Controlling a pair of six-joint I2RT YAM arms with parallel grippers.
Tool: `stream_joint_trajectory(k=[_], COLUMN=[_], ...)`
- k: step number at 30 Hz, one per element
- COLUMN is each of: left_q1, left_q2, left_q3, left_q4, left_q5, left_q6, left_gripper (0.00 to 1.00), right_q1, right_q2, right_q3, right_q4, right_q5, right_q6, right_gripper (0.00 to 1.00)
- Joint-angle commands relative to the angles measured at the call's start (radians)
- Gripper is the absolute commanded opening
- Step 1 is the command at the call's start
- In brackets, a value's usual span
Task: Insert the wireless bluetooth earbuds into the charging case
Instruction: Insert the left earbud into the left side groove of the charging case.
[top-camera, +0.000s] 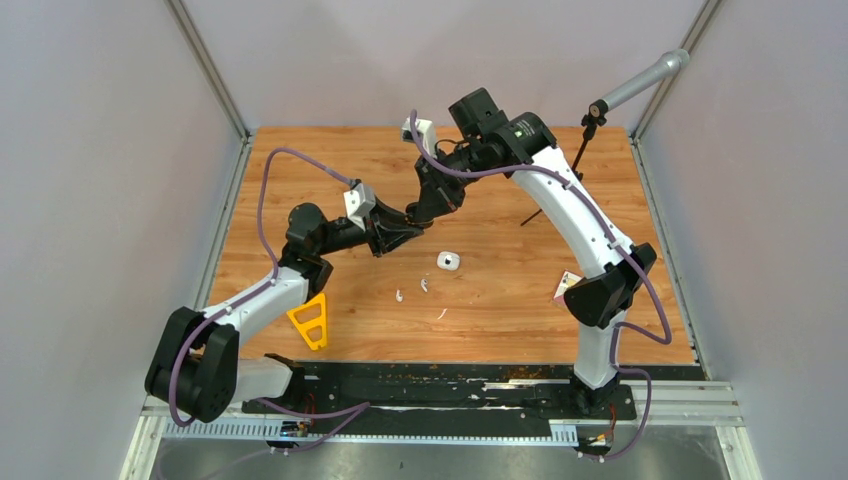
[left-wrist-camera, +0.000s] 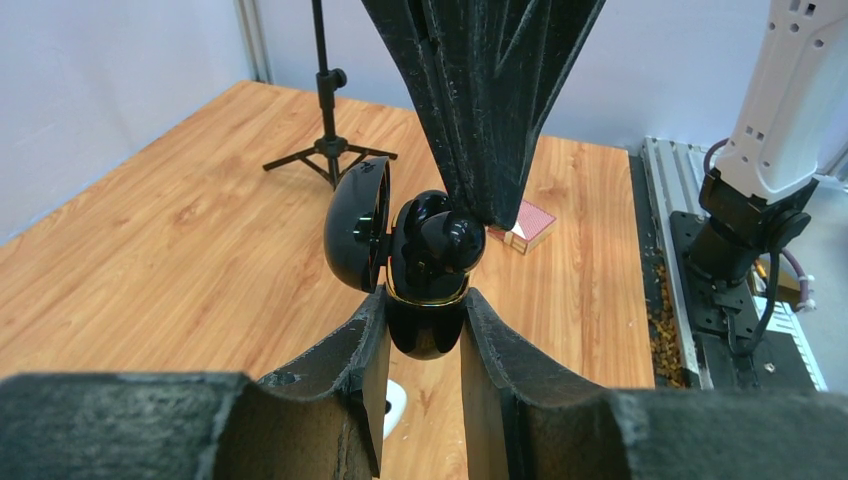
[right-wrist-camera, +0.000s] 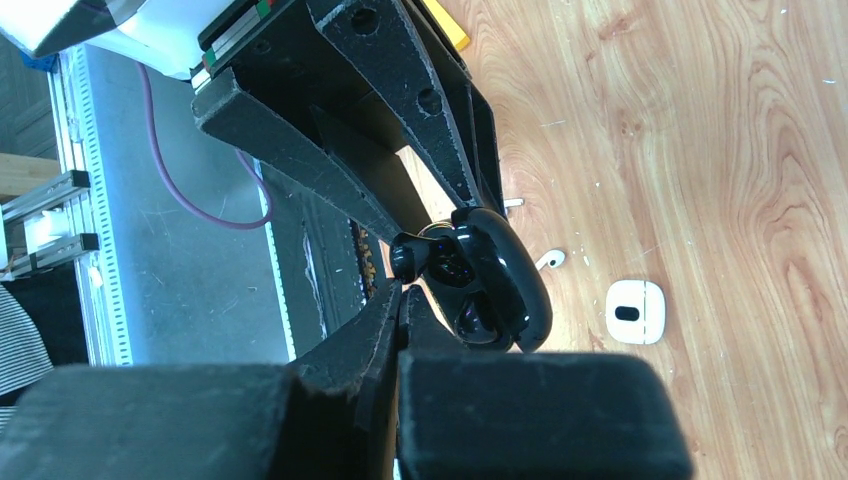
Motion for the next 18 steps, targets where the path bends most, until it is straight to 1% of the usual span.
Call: stream_joint_trajectory(k=[1,7,11,18], left_q1=[-0.007,-0.006,-0.007,-0.008], left_q2=[-0.033,-0.027,-0.019,-0.011], left_q3=[0.018,0.019,0.02,0.026], left_q4=[0.05,0.049,0.048,0.026], left_q5=[0.013,0.005,-0.003,-0.014], left_q6=[0.007,0.008,0.011,0.026], left_gripper=[0.0,0.0,0.0,0.0], right_q1=[0.002,0.004,0.009,0.036], right_q2=[0.015,0.011,-0.009,0.009], right_q3=[0.024,0.024,0.017,0.052], right_q4=[0.043,0.015,-0.013,0.012], right_q5=[0.028,0.003,-0.052,-0.071], right_q6=[0.016,-0.021,-0.07,-0.051], right_gripper=[0.0,0.0,0.0,0.0])
